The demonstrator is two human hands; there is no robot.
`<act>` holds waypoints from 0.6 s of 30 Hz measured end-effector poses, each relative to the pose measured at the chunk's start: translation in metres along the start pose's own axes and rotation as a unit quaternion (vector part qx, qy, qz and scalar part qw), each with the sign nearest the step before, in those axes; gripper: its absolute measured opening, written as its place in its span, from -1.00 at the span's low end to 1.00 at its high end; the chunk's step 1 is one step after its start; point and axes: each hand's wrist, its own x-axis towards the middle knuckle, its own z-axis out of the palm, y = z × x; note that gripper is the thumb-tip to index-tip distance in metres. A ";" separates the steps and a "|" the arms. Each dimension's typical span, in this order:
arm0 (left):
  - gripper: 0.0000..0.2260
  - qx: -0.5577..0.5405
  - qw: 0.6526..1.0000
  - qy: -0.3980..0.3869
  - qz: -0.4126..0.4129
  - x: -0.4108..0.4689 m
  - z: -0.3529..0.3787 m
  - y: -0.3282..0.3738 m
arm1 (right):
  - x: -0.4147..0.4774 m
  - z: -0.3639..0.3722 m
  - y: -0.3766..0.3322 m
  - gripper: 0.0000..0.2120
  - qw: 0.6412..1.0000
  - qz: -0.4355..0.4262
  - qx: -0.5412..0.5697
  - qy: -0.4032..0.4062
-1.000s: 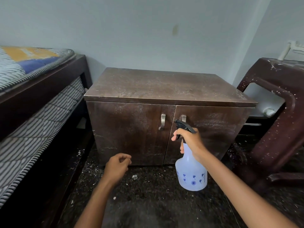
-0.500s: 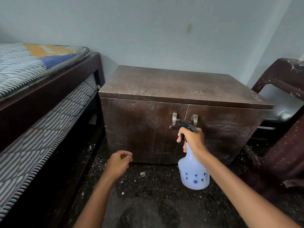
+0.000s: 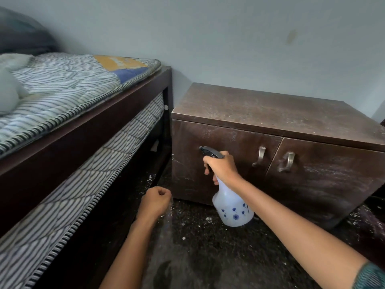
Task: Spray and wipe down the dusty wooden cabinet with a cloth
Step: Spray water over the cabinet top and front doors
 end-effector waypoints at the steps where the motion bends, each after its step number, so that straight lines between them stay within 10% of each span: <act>1: -0.80 0.000 1.000 0.005 -0.001 0.000 -0.004 -0.001 | 0.002 0.003 0.004 -0.79 1.000 0.000 -0.014 -0.006; 13: -0.80 -0.013 1.000 0.026 0.011 -0.005 0.002 0.006 | -0.003 0.014 0.054 -0.79 0.979 -0.006 -0.172 -0.111; 18: -0.82 -0.003 0.999 0.027 0.016 -0.007 0.012 0.009 | 0.014 0.012 0.020 -0.80 0.995 -0.047 -0.092 -0.016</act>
